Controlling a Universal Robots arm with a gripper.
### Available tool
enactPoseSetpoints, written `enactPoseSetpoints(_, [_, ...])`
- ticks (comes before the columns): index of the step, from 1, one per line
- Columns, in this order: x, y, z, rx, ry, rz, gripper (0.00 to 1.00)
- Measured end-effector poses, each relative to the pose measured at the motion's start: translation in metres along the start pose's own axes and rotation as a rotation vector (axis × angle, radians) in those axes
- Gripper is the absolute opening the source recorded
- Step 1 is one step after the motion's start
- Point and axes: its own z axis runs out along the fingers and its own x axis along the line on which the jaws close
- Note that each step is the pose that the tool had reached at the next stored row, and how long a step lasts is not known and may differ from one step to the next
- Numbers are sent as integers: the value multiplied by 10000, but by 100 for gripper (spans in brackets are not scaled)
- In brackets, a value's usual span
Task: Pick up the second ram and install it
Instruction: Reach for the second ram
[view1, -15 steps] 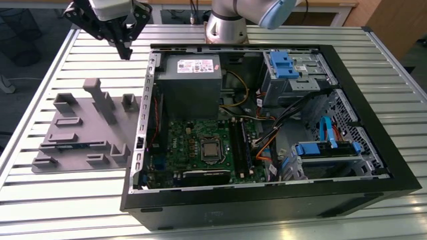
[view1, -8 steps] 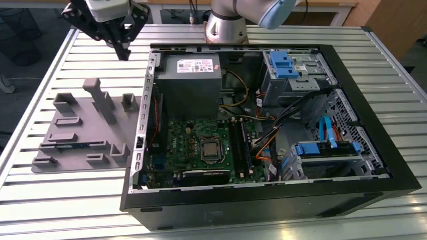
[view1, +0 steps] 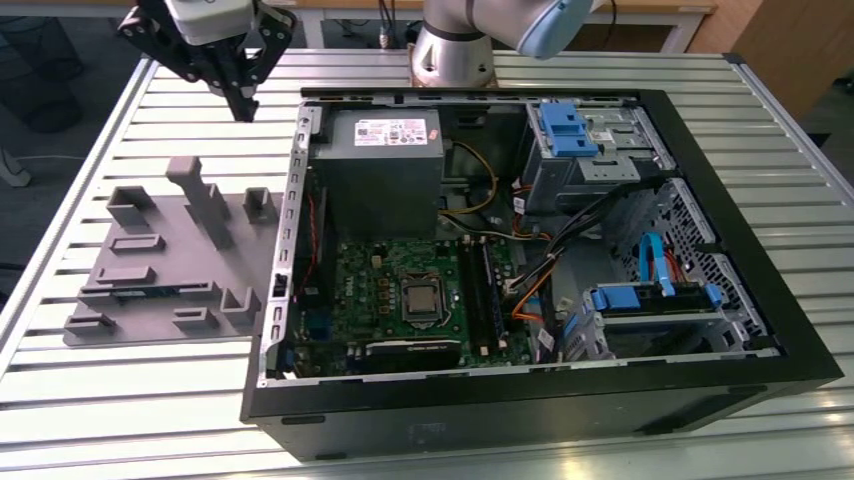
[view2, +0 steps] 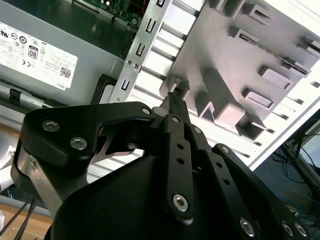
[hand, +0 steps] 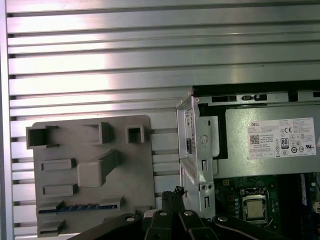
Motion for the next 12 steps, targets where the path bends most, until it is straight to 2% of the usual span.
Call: enactPoseSetpoints(12, [28,-2,-1,0,0,0,11])
